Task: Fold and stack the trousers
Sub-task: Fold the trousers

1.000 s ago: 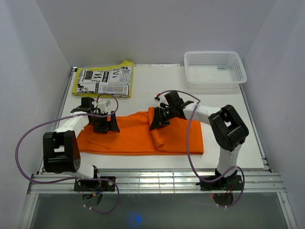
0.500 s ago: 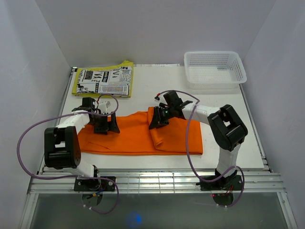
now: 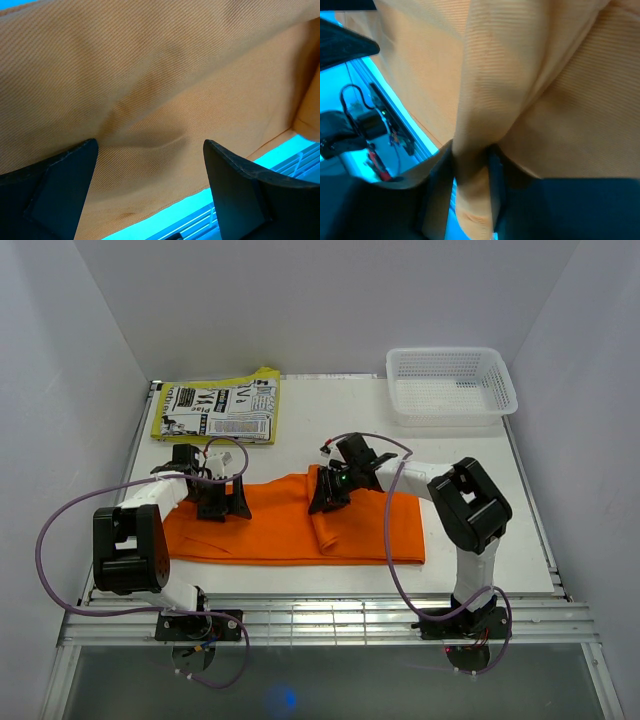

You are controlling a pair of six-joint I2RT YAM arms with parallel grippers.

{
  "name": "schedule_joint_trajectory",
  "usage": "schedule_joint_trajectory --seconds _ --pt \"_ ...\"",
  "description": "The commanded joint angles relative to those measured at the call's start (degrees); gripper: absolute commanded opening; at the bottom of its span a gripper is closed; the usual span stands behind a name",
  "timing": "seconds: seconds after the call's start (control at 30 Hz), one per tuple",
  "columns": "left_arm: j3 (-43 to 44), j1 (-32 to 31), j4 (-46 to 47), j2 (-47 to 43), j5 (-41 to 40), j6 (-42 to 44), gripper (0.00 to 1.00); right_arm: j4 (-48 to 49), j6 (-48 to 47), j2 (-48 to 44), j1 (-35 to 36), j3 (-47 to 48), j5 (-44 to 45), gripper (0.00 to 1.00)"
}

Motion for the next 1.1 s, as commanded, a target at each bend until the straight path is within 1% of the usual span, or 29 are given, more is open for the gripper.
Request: schedule_joint_trajectory --seconds 0.0,0.03,0.13,0.2,0.27,0.33,0.37,0.43,0.47,0.5,0.53,0.57,0.6,0.63,0.67,0.7,0.73,0.77,0.8,0.83,0.9,1.07 --pt "-0.21 0.18 0.03 0.17 -0.52 0.14 0.98 2.61 1.20 -0.09 1.21 2.28 -1.63 0.40" --pt "-0.21 0.18 0.03 -0.09 -0.09 0.23 0.98 3.05 1.29 -0.26 1.29 2.11 -2.07 0.65" --pt "1.09 0.18 -0.40 -2.29 1.49 0.49 0.98 3.49 0.50 -1.84 1.03 3.94 -3.92 0.75" --pt "2.59 0.18 -1.19 -5.17 3.60 0.75 0.98 3.49 -1.87 -4.11 0.94 5.44 -6.89 0.78" --pt "4.96 0.18 -1.37 -7.91 7.71 0.49 0.98 3.40 -5.10 -7.27 0.68 6.93 -9.09 0.78" --pt "6.55 0.18 -0.85 -12.04 9.93 -0.30 0.98 2.70 -8.10 -9.83 -0.28 6.59 -12.61 0.77" --pt "7.95 0.18 -0.32 -13.27 11.68 -0.47 0.98 2.35 -12.21 -12.98 -0.99 5.19 -14.54 0.76" --pt "8.92 0.09 0.38 -15.90 13.01 -0.92 0.98 -1.94 -17.41 -16.33 -3.70 3.69 -14.03 0.73" --pt "9.27 -0.26 0.82 -16.27 13.10 -1.35 0.98 -4.05 -20.13 -19.57 -4.85 2.38 -13.07 0.72" --pt "9.89 -1.30 0.91 -16.27 13.19 -1.96 0.98 -6.51 -25.29 -20.99 -6.08 1.85 -10.63 0.71" --pt "10.07 -1.92 0.91 -15.57 13.45 -2.75 0.98 -12.10 -27.78 -22.05 -8.87 1.49 -9.56 0.70" --pt "9.98 -4.54 1.35 -15.04 13.54 -3.81 0.96 -15.03 -29.89 -23.63 -10.64 0.88 -7.28 0.69" --pt "9.46 -5.35 1.88 -14.43 12.76 -5.30 0.93 -17.67 -33.22 -24.16 -14.92 0.44 -7.00 0.68" --pt "9.02 -6.40 2.58 -13.64 12.31 -7.05 0.92 -22.39 -35.17 -24.60 -17.32 0.00 -7.00 0.68" --pt "8.58 -7.37 4.24 -12.33 11.70 -7.76 0.90 -24.87 -37.10 -24.87 -19.86 -0.44 -6.91 0.69" --pt "8.23 -9.81 5.12 -11.53 10.74 -8.47 0.88 -27.34 -38.86 -24.70 -24.41 -0.44 -5.78 0.70" --pt "7.61 -11.32 6.09 -10.74 8.20 -9.34 0.87 -32.23 -43.05 -24.52 -26.55 -0.27 -5.25 0.71" --pt "7.35 -13.33 7.67 -9.08 7.74 -10.40 0.86 -34.63 -45.10 -23.65 -28.57 -0.01 -3.67 0.72" --pt "7.17 -14.14 8.20 -8.11 7.74 -10.76 0.86 -36.66 -46.95 -23.12 -30.24 0.17 -2.70 0.73" --pt "6.99 -14.93 8.73 -7.14 7.04 -11.11 0.86 -38.33 -49.75 -22.68 -33.57 0.08 -1.82 0.75" --pt "7.26 -17.04 9.70 -4.06 6.33 -11.64 0.85 -41.15 -51.53 -21.19 -37.88 -0.62 -0.41 0.77" --pt "9.54 -20.11 10.06 3.76 6.07 -13.74 0.82 -43.01 -54.70 -16.01 -43.35 -2.90 0.82 0.80"
